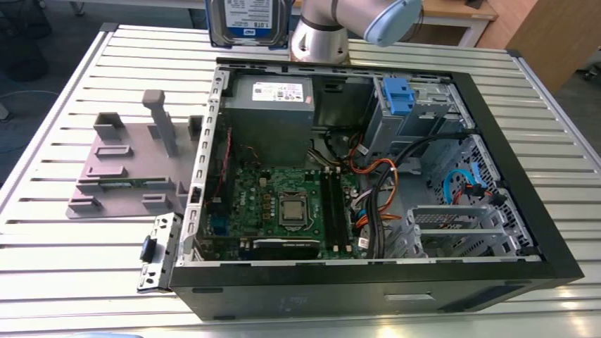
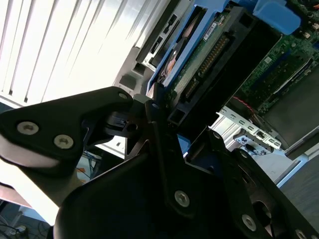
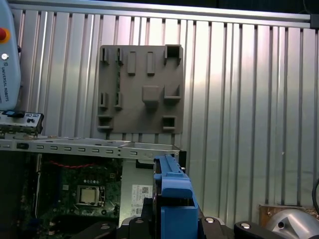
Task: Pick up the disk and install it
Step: 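Pick up the disk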
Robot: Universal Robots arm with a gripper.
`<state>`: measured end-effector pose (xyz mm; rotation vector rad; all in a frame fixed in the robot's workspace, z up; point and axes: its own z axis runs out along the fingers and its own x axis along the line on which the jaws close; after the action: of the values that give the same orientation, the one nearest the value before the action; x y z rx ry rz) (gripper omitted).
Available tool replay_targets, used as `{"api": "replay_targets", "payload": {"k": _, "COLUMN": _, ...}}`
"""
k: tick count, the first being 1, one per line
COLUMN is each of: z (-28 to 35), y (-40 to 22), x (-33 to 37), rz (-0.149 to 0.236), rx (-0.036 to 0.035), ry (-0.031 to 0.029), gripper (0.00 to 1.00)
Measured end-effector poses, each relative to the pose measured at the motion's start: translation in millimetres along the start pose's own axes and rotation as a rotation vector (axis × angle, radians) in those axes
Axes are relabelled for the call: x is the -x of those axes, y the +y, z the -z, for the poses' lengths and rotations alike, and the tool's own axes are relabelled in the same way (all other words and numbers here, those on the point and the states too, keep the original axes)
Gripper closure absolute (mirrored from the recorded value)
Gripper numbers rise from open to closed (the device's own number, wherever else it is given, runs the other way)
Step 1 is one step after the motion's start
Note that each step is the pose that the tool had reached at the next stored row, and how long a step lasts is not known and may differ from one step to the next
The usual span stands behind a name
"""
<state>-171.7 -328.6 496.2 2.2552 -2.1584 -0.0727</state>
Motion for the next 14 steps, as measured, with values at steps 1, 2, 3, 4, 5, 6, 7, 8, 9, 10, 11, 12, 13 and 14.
{"api": "replay_targets", "payload": {"k": 1, "z": 0.0, "y": 0.0, "x": -0.8, "rz": 0.0, "rx": -0.0001, "ry": 0.0, "gripper": 0.63}}
{"api": "replay_targets", "payload": {"k": 2, "z": 0.0, "y": 0.1, "x": -1.6, "rz": 0.0, "rx": -0.0001, "ry": -0.0001, "gripper": 0.63}}
{"api": "replay_targets", "payload": {"k": 3, "z": 0.0, "y": 0.1, "x": -2.5, "rz": 0.0, "rx": -0.0001, "ry": -0.0001, "gripper": 0.63}}
{"api": "replay_targets", "payload": {"k": 4, "z": 0.0, "y": 0.2, "x": -3.4, "rz": 0.0, "rx": -0.0001, "ry": -0.0001, "gripper": 0.63}}
{"api": "replay_targets", "payload": {"k": 5, "z": 0.0, "y": 0.2, "x": -4.0, "rz": 0.0, "rx": -0.0001, "ry": -0.0001, "gripper": 0.63}}
{"api": "replay_targets", "payload": {"k": 6, "z": 0.0, "y": 0.2, "x": -4.6, "rz": 0.0, "rx": -0.0001, "ry": 0.0, "gripper": 0.63}}
{"api": "replay_targets", "payload": {"k": 7, "z": 0.1, "y": 0.2, "x": -5.2, "rz": 0.0, "rx": -0.0001, "ry": -0.0001, "gripper": 0.63}}
{"api": "replay_targets", "payload": {"k": 8, "z": 0.1, "y": 0.3, "x": -6.0, "rz": 0.0, "rx": -0.0001, "ry": 0.0, "gripper": 0.63}}
{"api": "replay_targets", "payload": {"k": 9, "z": 0.1, "y": 0.3, "x": -6.7, "rz": 0.0, "rx": -0.0001, "ry": -0.0001, "gripper": 0.63}}
{"api": "replay_targets", "payload": {"k": 10, "z": 0.1, "y": 0.3, "x": -7.3, "rz": 0.0, "rx": -0.0001, "ry": -0.0001, "gripper": 0.63}}
{"api": "replay_targets", "payload": {"k": 11, "z": 0.1, "y": 0.4, "x": -7.7, "rz": 0.0, "rx": -0.0001, "ry": -0.0001, "gripper": 0.63}}
{"api": "replay_targets", "payload": {"k": 12, "z": 0.1, "y": 0.4, "x": -8.2, "rz": 0.0, "rx": -0.0001, "ry": -0.0001, "gripper": 0.63}}
{"api": "replay_targets", "payload": {"k": 13, "z": 0.1, "y": 0.4, "x": -8.6, "rz": 0.0, "rx": -0.0001, "ry": -0.0001, "gripper": 0.63}}
{"api": "replay_targets", "payload": {"k": 14, "z": 0.1, "y": 0.4, "x": -9.1, "rz": 0.0, "rx": -0.0001, "ry": -0.0001, "gripper": 0.63}}
